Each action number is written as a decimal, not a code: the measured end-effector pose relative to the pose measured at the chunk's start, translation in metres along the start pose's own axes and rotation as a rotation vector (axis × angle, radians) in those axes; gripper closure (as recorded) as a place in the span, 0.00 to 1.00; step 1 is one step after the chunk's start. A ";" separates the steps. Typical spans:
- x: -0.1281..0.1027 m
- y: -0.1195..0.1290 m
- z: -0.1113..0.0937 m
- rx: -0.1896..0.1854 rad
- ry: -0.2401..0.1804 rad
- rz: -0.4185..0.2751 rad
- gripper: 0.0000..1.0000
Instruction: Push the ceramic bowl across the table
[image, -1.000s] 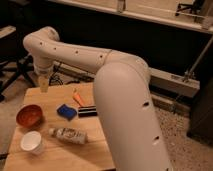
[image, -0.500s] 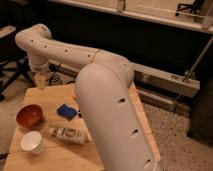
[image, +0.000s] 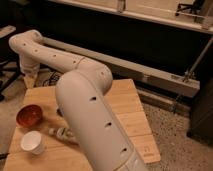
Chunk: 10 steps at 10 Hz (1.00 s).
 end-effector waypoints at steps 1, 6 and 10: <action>-0.014 0.004 0.015 -0.008 -0.020 0.005 0.71; -0.049 0.030 0.062 -0.026 -0.034 -0.082 1.00; -0.068 0.072 0.102 -0.073 -0.005 -0.246 1.00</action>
